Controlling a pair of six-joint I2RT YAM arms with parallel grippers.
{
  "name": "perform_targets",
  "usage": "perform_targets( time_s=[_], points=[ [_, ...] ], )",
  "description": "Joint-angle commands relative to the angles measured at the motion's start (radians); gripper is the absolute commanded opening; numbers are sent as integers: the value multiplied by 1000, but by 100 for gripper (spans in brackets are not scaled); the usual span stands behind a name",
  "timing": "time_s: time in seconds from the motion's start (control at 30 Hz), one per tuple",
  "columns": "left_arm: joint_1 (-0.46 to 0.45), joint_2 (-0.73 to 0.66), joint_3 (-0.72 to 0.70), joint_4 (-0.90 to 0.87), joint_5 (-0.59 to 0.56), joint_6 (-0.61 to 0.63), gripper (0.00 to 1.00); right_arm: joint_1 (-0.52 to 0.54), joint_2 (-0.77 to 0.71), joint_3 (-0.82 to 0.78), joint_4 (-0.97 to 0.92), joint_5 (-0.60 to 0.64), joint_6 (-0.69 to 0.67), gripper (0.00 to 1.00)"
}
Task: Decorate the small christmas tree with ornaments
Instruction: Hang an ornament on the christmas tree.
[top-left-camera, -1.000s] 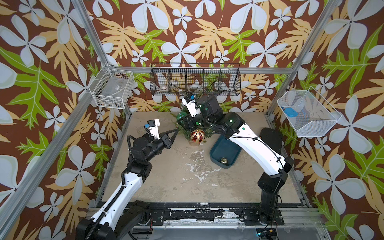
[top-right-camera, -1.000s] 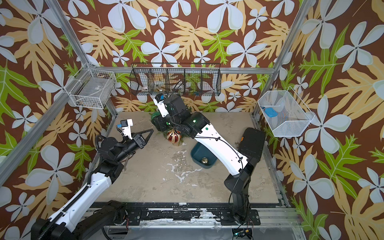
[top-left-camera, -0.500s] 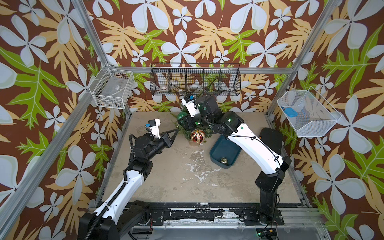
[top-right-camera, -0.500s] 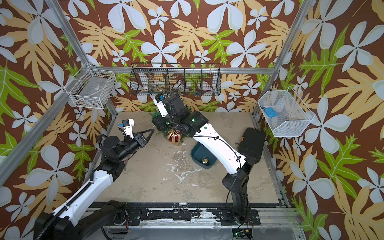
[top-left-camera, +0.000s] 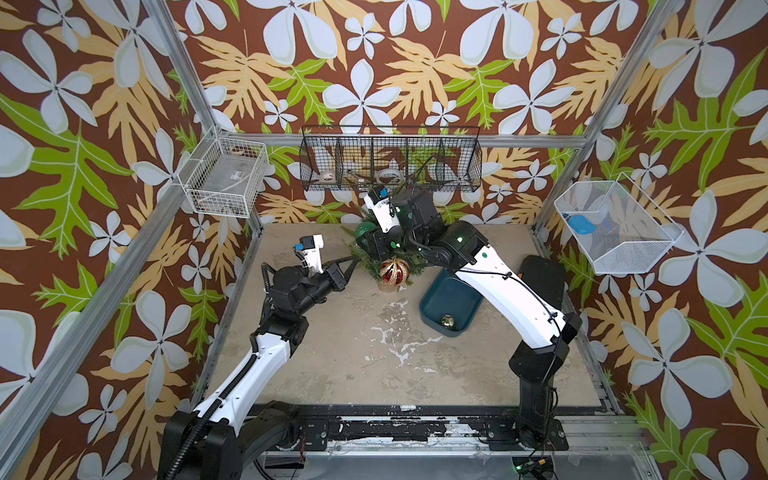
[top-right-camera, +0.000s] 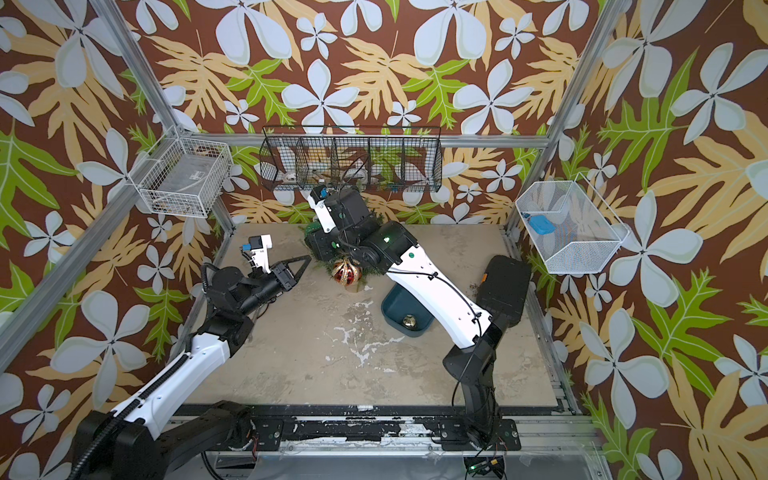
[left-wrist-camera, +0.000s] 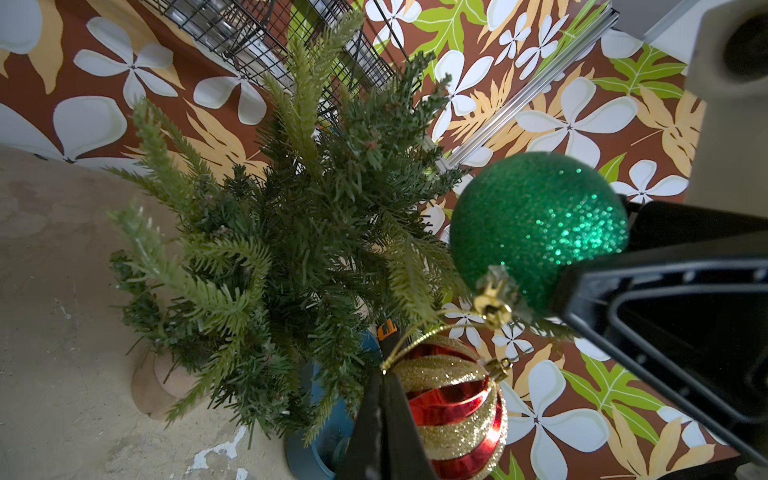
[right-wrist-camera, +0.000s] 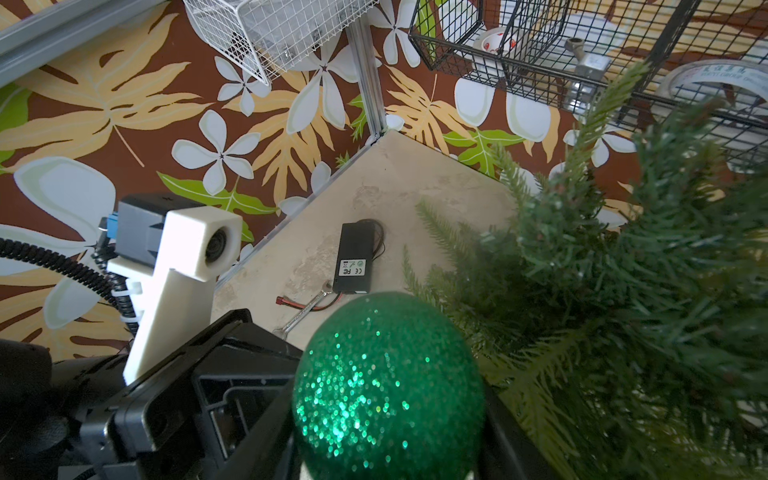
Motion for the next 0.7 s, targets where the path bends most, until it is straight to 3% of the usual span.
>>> perform_targets(
  time_s=[0.0, 0.67],
  points=[
    [3, 7, 10, 42, 23, -13, 0, 2, 1, 11, -16, 13, -6, 55],
    [3, 34, 38, 43, 30, -12, 0, 2, -7, 10, -11, 35, -3, 55]
  ],
)
